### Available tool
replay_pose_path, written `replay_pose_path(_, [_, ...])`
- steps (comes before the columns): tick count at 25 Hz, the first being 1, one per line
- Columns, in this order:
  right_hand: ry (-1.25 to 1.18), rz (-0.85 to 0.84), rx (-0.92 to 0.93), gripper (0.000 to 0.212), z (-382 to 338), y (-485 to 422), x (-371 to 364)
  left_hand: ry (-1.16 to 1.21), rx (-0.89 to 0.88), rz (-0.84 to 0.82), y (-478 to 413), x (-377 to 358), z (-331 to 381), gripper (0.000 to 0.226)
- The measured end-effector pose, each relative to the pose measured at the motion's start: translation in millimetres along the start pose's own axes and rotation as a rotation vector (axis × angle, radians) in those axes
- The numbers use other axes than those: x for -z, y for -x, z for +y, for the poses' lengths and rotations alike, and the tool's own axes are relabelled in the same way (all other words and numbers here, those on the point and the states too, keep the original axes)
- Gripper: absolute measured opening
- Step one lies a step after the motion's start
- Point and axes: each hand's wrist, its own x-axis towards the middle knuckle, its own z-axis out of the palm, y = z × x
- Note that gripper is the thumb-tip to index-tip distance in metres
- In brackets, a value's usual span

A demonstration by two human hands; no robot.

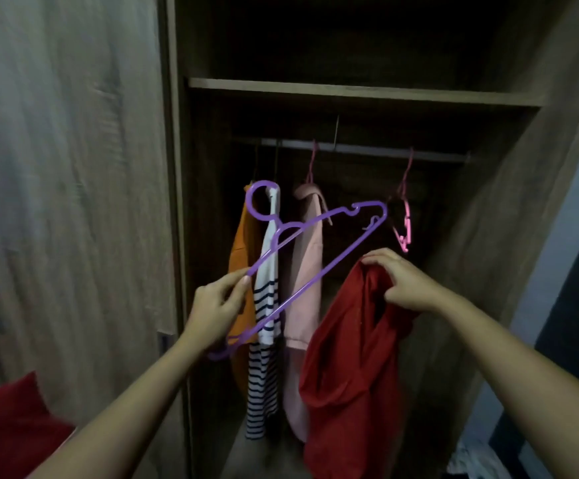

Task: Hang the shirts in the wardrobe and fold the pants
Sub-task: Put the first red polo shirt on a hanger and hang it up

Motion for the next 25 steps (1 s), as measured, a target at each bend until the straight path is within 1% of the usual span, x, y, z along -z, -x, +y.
replay_pose_path(4, [-0.115,0.098,-0.118,0.068,-14.7,-2.3,-12.5,0.142,-0.001,-0.058,25.4,76.4,-30.0,0.023])
replay_pose_path(7, [-0.154,0.142,-0.168,0.068,-29.9,-4.9,-23.4,0.158,-0.016,-0.129,38.4,119.1,-29.8,0.026])
replay_pose_path(8, [-0.149,0.155,-0.162,0.068,-36.3,-6.0,-26.7,0.152,-0.026,-0.154,41.1,129.0,-28.8,0.033])
replay_pose_path(11, [-0.128,0.146,-0.099,0.068,-67.9,-10.2,-33.0,0.049,-0.106,-0.244,47.5,139.6,-23.8,0.067])
replay_pose_path(13, [-0.101,0.097,-0.022,0.068,-102.8,-15.3,-41.8,-0.004,-0.176,-0.292,49.6,128.1,-23.8,0.074])
replay_pose_path(14, [-0.087,0.07,0.023,0.072,-122.7,-17.6,-47.7,-0.007,-0.203,-0.3,51.5,118.7,-25.0,0.075])
replay_pose_path(16, [-0.067,0.02,0.115,0.078,-157.2,-19.8,-56.3,0.027,-0.206,-0.242,57.9,99.8,-27.5,0.067])
replay_pose_path(17, [-0.014,0.014,0.173,0.073,-168.1,-19.2,-58.0,0.065,-0.185,-0.181,59.8,92.5,-29.2,0.059])
replay_pose_path(18, [0.084,0.033,0.229,0.063,-173.9,-16.5,-57.4,0.113,-0.162,-0.124,61.0,86.8,-30.6,0.053])
replay_pose_path(19, [0.226,0.104,0.292,0.051,-176.9,-11.9,-53.0,0.153,-0.144,-0.081,62.2,83.8,-31.0,0.051])
replay_pose_path(20, [0.359,0.202,0.352,0.044,-174.6,-9.3,-47.7,0.181,-0.129,-0.061,62.5,84.0,-29.3,0.05])
replay_pose_path(21, [0.455,0.319,0.409,0.046,-171.8,-7.8,-41.5,0.189,-0.126,-0.06,61.9,86.8,-25.2,0.049])
replay_pose_path(22, [0.508,0.409,0.425,0.052,-169.1,-7.3,-36.8,0.183,-0.143,-0.063,59.7,90.5,-20.3,0.046])
replay_pose_path(23, [0.534,0.459,0.419,0.054,-168.4,-8.0,-33.9,0.113,-0.193,-0.045,56.2,94.3,-15.0,0.043])
replay_pose_path(24, [0.544,0.487,0.406,0.051,-170.1,-8.8,-30.9,-0.032,-0.257,0.006,52.6,96.8,-10.3,0.04])
replay_pose_path(25, [0.545,0.499,0.395,0.046,-172.6,-9.8,-29.2,-0.231,-0.327,0.087,50.6,96.5,-8.4,0.038])
